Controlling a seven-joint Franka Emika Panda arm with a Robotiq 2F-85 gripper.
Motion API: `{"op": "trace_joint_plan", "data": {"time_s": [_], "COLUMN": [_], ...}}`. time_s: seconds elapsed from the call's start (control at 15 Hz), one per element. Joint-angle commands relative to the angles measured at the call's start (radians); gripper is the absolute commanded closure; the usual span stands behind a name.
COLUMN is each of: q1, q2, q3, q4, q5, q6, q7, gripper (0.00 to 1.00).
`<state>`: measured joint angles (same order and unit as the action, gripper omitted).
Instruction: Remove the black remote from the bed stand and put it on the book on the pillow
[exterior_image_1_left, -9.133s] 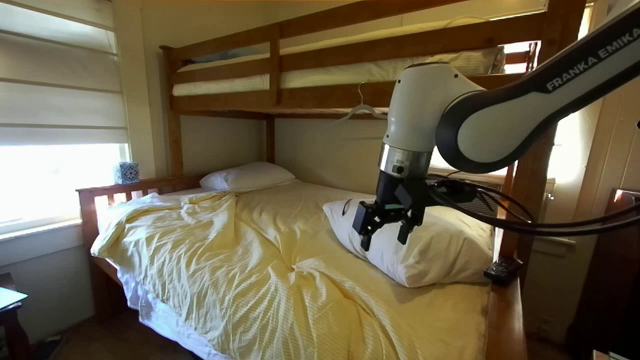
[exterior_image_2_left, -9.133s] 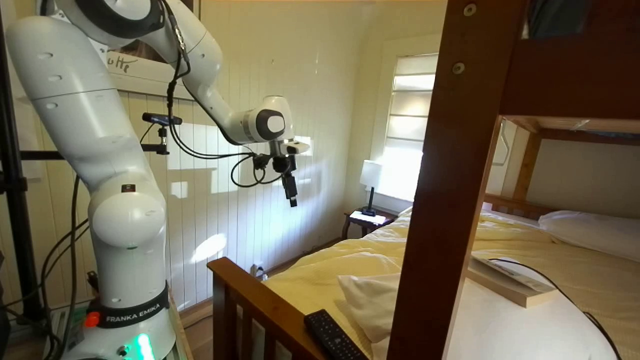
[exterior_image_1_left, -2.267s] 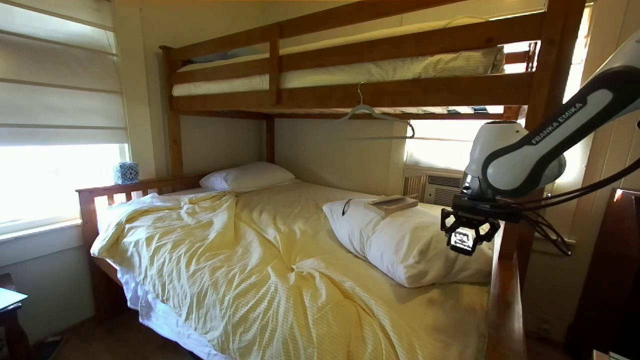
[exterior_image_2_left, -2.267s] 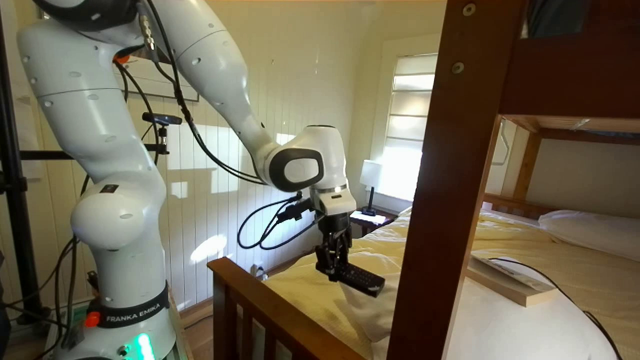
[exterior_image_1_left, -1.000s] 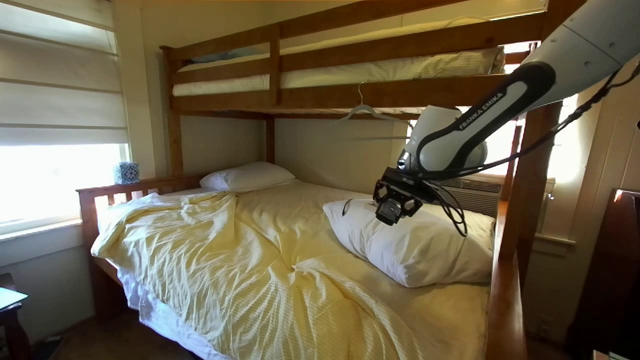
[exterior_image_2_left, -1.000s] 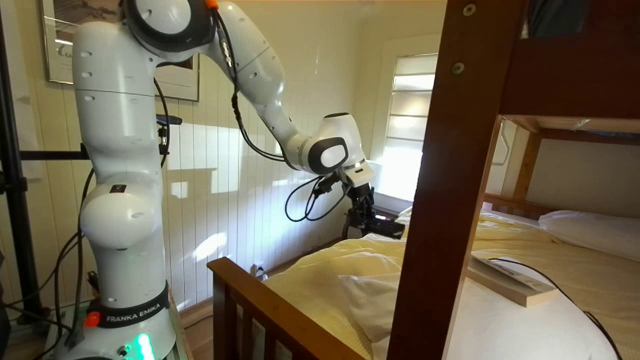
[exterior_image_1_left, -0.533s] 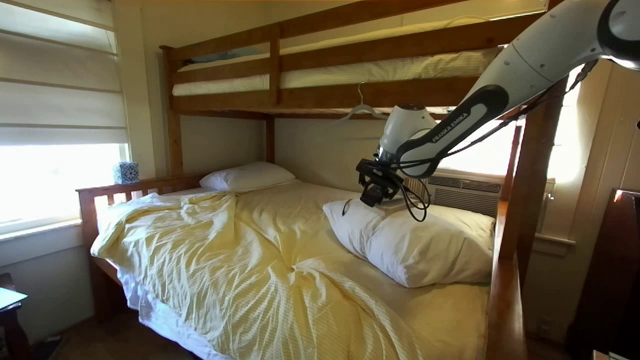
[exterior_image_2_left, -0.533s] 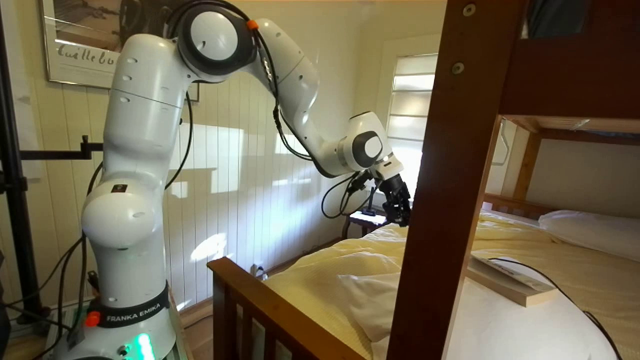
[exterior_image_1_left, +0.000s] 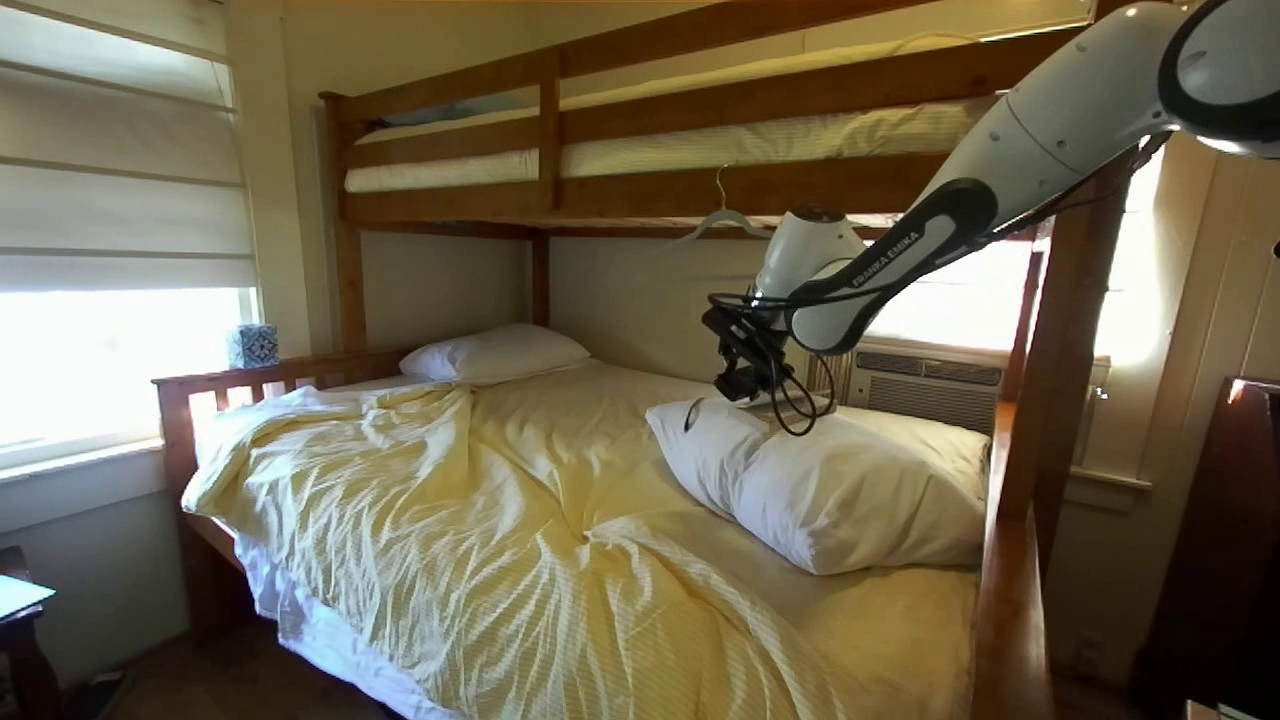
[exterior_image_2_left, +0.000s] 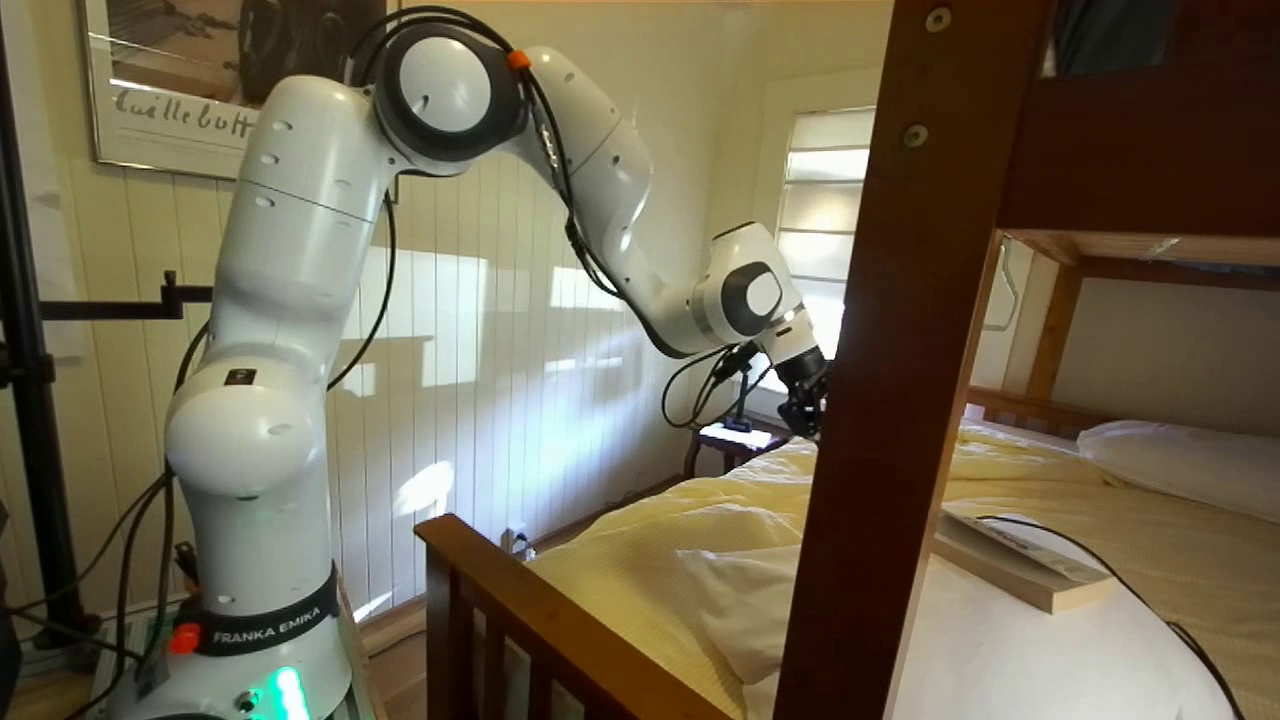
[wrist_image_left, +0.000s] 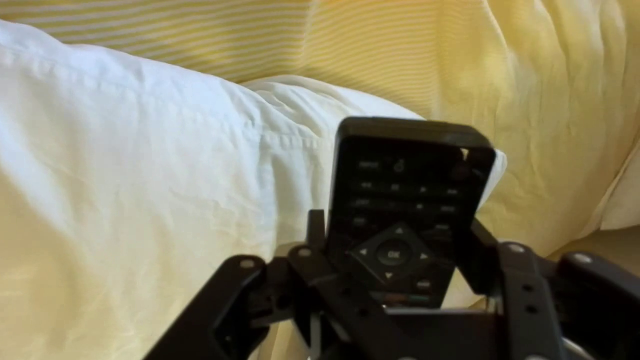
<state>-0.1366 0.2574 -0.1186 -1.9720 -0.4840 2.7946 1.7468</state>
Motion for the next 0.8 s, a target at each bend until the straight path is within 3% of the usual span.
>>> {"op": "trace_joint_plan", "data": {"time_s": [0.0,0.13,0.2,0.27,0.4,0.47,0.73], "q1": [0.034,0.056,0.022,0.024,0.024,0.024,0.029], "q2": [0.136,0.209,0.115,0.138,0.145,0.142,0.184], "q3": [-0.075,-0.111,-0.073,-0.079,-0.077,-0.076,-0.098], "q4": [0.187,0.284,0.154,0.177,0.172,0.169,0.222], "q5": [-0.059,-0.082,-0.039,-0.040,-0.040,-0.031,-0.009], "q6": [0.004,-0.037,-0.006,-0.008,-0.008,-0.001,0.051], "q7": [0.184,0.229,0.149,0.155,0.154,0.170,0.321], "gripper": [0.63,0.63,0.63,0.38,0.38,0.63,0.63]}}
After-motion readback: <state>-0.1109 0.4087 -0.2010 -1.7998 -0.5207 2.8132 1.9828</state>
